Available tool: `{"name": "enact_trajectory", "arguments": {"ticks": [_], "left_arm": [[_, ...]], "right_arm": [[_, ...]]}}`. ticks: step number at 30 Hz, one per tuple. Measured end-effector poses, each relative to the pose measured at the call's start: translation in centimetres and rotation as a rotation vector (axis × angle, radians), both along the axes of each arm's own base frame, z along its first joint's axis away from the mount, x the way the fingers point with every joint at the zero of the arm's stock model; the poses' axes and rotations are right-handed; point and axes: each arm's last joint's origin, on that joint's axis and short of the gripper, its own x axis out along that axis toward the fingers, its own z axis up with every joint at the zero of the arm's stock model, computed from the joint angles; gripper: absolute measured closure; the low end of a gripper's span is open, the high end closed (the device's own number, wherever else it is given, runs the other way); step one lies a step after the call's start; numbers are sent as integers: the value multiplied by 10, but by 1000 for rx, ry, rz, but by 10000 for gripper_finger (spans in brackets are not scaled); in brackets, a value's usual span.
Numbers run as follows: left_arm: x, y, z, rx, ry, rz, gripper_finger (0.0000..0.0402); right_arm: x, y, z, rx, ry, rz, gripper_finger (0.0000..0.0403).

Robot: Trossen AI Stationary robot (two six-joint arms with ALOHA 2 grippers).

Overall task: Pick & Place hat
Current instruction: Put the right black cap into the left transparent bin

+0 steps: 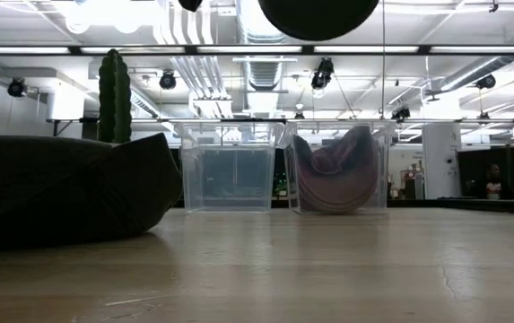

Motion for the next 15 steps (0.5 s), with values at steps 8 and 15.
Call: {"name": "enact_trajectory", "arguments": {"ticks": [8, 15], "left_arm": [[0, 2, 0, 15, 7, 7, 177], [1, 3, 0, 15, 7, 9, 179]], "right_arm": [[9, 6, 13, -21, 42, 40, 390], [25, 17, 15, -40, 81, 64, 390]]}}
